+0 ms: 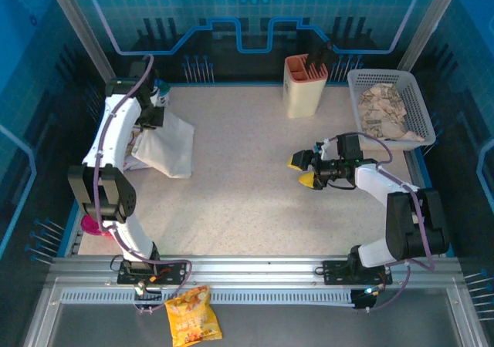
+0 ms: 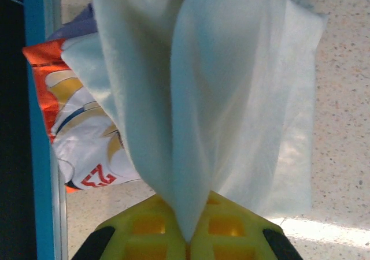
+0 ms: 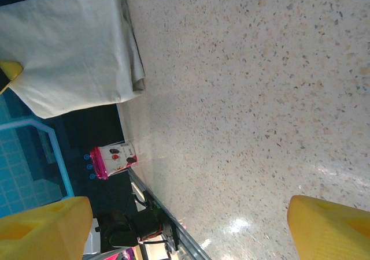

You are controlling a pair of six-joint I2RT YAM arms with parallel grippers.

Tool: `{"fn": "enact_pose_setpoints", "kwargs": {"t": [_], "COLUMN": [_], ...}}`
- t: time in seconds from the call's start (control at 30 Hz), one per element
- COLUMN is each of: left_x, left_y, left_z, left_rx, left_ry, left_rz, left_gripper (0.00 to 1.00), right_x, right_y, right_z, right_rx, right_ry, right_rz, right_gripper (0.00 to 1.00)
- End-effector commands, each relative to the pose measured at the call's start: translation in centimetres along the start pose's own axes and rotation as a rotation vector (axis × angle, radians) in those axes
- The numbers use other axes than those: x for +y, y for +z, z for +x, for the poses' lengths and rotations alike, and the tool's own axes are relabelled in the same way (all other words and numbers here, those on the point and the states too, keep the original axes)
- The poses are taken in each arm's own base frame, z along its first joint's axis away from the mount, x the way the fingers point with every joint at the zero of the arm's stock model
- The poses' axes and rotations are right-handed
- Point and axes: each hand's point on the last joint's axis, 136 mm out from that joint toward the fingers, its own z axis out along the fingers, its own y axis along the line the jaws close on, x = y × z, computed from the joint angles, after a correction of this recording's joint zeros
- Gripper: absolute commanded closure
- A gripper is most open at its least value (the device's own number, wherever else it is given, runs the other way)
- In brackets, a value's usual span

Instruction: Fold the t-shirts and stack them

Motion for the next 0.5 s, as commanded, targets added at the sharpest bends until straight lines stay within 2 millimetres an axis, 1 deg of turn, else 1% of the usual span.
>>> {"fn": "enact_pose_setpoints", "kwargs": {"t": [0.0,0.3,0.47], "left_x": [2.6,4.0,4.4], "left_y": [-3.3,-3.7,-4.1], "left_z": [-1.4,-3.3,-3.6], "left_rx": [-0.09,-0.127,-0.136], "left_ry": [-0.018,-0.061,-0.095], "left_rz": [-0.037,-0.034,-0.022], "left_gripper": [1.0,1.0,1.0], "right_x": [0.8,1.6,2.0], "right_y": [-0.6,-0.8,-0.8], "right_z": [0.2,0.6,0.6], "right_rx": [0.004,0.009,0.011], "right_ry": [-0.017,-0.025,-0.028], "right_rz": [0.009,0.035,0.047], "right_gripper": [0.12,0.12,0.12]}}
